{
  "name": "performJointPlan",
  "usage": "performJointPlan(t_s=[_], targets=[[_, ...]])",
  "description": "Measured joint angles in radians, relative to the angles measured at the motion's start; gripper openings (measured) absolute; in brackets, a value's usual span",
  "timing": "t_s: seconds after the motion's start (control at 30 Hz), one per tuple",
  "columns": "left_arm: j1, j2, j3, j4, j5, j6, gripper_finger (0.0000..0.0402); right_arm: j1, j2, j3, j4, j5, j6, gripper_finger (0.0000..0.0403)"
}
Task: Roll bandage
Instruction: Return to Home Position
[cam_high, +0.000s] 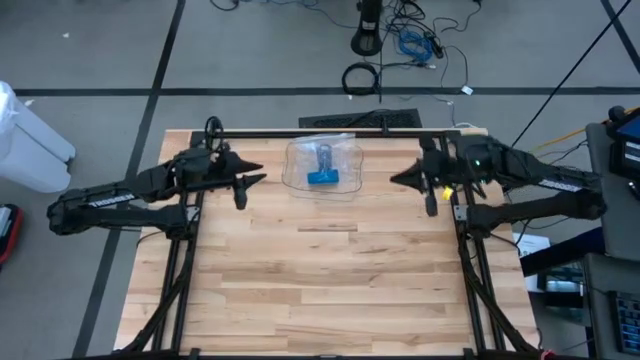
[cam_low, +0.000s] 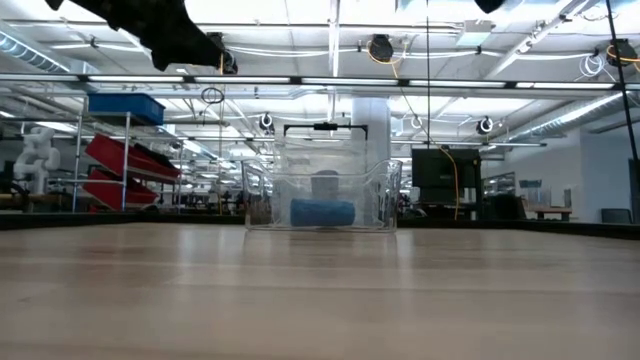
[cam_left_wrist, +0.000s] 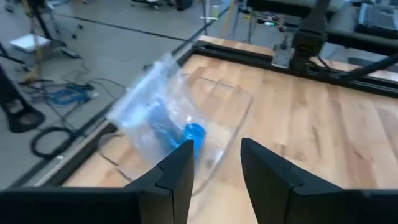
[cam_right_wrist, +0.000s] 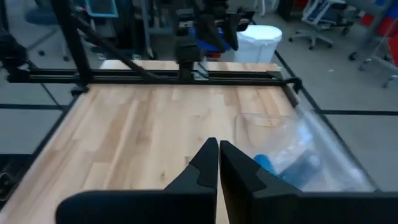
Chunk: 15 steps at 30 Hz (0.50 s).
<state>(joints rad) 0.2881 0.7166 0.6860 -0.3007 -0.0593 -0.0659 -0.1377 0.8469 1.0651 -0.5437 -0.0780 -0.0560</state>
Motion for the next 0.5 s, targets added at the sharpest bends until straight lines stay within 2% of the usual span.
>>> performJointPlan(t_s=[0.1,0.17,0.3,0.5], targets=[[-0.032,0.000,-0.021,-0.003,-0.009,-0.058,0.0136,0.033,-0.079,-0.115,0.078,0.004,0.029,0.0001],[-0.053,0.000,-0.044,-0.003,-0.039,-0.128,0.0136,0.049,-0.122,-0.205,0.189,0.011,0.040,0.0000],[-0.104,0.000,-0.083,0.006,-0.072,-0.142,0.0136,0.077,-0.175,-0.368,0.380,0.015,0.045,0.0000],[-0.161,0.000,-0.119,0.075,-0.137,-0.187,0.0136,0.102,-0.197,-0.499,0.513,0.016,0.067,0.0000]])
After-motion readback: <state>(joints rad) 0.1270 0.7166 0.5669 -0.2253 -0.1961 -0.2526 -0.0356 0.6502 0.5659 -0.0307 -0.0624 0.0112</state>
